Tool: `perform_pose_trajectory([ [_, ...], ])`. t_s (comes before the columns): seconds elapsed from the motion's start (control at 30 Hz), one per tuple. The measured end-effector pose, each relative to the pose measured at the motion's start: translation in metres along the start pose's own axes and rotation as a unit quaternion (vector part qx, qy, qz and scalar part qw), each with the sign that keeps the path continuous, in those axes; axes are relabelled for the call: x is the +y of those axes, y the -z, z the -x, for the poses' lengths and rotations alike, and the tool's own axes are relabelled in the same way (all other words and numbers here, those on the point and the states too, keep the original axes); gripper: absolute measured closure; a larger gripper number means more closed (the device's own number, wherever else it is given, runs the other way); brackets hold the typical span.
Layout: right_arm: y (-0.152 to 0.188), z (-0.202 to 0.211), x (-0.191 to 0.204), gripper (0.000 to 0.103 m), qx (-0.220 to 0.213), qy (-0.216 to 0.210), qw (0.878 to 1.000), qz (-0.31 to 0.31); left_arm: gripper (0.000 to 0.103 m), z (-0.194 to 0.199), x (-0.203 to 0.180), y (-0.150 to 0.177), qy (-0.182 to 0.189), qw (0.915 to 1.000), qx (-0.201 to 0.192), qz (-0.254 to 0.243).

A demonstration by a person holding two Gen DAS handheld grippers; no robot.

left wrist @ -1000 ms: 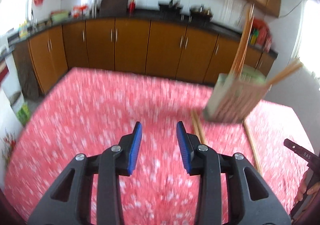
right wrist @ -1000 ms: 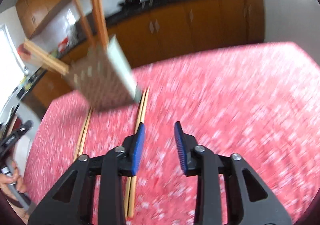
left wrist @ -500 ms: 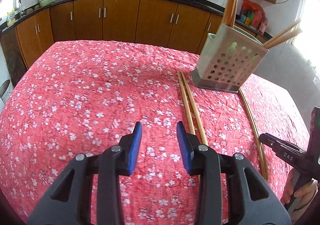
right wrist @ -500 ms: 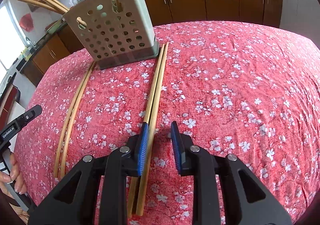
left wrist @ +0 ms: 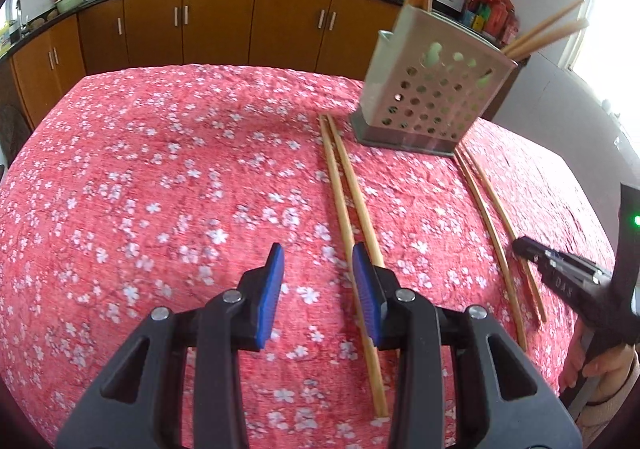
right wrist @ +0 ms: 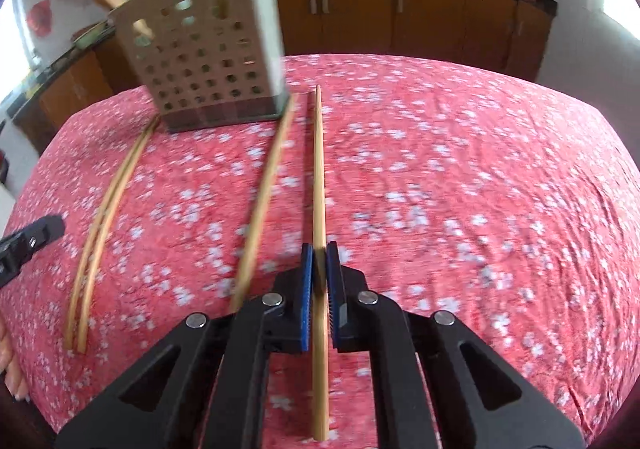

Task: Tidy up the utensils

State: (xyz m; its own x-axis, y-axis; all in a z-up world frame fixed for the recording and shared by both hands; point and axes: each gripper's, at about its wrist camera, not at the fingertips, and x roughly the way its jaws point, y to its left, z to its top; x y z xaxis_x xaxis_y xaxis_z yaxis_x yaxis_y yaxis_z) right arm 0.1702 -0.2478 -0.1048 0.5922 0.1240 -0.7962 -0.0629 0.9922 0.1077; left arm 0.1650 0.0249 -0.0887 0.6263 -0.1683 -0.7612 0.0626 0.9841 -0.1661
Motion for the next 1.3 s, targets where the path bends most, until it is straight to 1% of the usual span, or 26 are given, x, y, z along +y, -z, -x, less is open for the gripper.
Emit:
perform_pose_trajectory([
  [0.1, -0.001, 0.000, -0.014, 0.095, -0.001, 0.003, 1.000, -0.028, 0.071, -0.005, -0.007, 0.002, 0.007, 0.9999, 0.005, -0.008],
  [0.17, 0.000, 0.000, -0.018, 0.095, -0.001, 0.004, 0.999, -0.033, 0.076, -0.009, -0.013, 0.003, 0.006, 0.9998, 0.010, -0.017],
  [0.2, 0.000, -0.001, -0.019, 0.095, -0.001, 0.004, 0.999, -0.034, 0.076, -0.012, -0.015, 0.004, 0.003, 0.9997, 0.013, -0.021],
  [0.3, 0.000, -0.002, -0.019, 0.095, -0.002, 0.003, 0.999, -0.036, 0.082, -0.023, -0.020, 0.006, -0.014, 0.9992, 0.025, -0.027],
  [0.33, 0.000, -0.002, -0.018, 0.095, -0.003, 0.004, 0.999, -0.035, 0.086, -0.027, -0.022, 0.007, -0.019, 0.9990, 0.029, -0.027],
  [0.37, 0.001, -0.002, -0.016, 0.095, -0.003, 0.004, 0.999, -0.035, 0.091, -0.028, -0.023, 0.007, -0.029, 0.9989, 0.025, -0.028],
  [0.43, 0.001, -0.003, -0.016, 0.095, -0.003, 0.003, 0.999, -0.036, 0.095, -0.032, -0.024, 0.005, -0.049, 0.9980, 0.020, -0.034],
  [0.57, 0.002, 0.002, -0.022, 0.095, -0.002, -0.003, 0.999, -0.037, 0.095, -0.036, -0.011, -0.004, -0.070, 0.9973, 0.018, -0.017],
  [0.67, 0.002, 0.005, -0.021, 0.095, -0.005, 0.000, 1.000, -0.029, 0.095, -0.037, 0.012, -0.014, -0.089, 0.9959, 0.016, 0.004],
  [0.8, 0.000, 0.006, -0.019, 0.095, -0.010, 0.008, 1.000, -0.019, 0.093, -0.038, 0.037, -0.025, -0.101, 0.9946, 0.016, 0.018],
  [0.93, -0.009, -0.001, -0.024, 0.095, -0.014, 0.021, 0.999, -0.023, 0.087, -0.040, 0.052, -0.031, -0.101, 0.9947, 0.010, 0.019],
  [1.03, -0.015, -0.006, -0.029, 0.095, -0.015, 0.026, 0.999, -0.027, 0.086, -0.041, 0.060, -0.031, -0.098, 0.9951, 0.001, 0.016],
  [1.1, -0.017, -0.008, -0.032, 0.095, -0.018, 0.028, 0.999, -0.030, 0.085, -0.041, 0.058, -0.030, -0.099, 0.9950, -0.004, 0.011],
  [1.13, -0.017, -0.008, -0.032, 0.094, -0.020, 0.027, 0.999, -0.030, 0.083, -0.040, 0.059, -0.029, -0.093, 0.9955, -0.006, 0.013],
  [1.3, -0.018, -0.009, -0.034, 0.094, -0.022, 0.022, 0.999, -0.033, 0.083, -0.033, 0.068, -0.026, -0.080, 0.9964, -0.009, 0.028],
])
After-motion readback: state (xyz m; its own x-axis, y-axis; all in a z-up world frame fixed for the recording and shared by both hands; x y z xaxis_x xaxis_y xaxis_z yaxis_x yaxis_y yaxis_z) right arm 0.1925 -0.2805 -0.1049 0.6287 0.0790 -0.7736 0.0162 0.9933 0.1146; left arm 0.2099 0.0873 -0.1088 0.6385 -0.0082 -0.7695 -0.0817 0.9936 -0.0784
